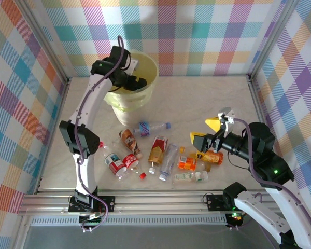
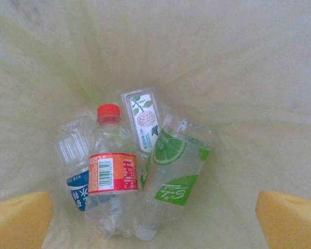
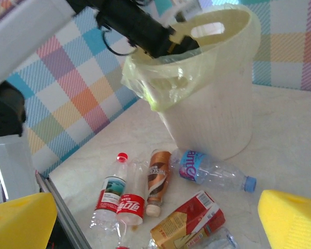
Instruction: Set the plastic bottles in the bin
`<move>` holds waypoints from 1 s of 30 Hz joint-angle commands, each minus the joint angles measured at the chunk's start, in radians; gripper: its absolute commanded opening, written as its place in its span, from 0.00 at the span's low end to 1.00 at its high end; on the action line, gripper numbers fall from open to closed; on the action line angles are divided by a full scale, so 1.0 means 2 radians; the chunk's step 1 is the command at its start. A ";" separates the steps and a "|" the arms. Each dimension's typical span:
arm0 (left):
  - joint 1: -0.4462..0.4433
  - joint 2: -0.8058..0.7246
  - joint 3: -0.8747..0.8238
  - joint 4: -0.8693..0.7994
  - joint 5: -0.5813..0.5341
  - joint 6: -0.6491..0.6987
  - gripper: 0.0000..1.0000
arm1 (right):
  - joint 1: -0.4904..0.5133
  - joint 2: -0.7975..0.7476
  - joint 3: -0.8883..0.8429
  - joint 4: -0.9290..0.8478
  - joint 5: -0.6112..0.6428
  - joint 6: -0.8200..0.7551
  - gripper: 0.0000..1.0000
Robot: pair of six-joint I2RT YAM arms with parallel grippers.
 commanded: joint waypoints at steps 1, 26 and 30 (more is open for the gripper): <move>0.002 -0.059 0.008 0.015 0.034 -0.009 1.00 | 0.002 0.014 -0.001 -0.030 0.038 0.020 1.00; -0.170 -0.344 -0.335 0.220 0.264 -0.098 1.00 | 0.001 0.069 -0.064 -0.188 0.238 0.301 1.00; -0.206 -0.356 -0.400 0.269 0.278 -0.106 1.00 | 0.000 0.067 -0.079 -0.201 0.246 0.347 1.00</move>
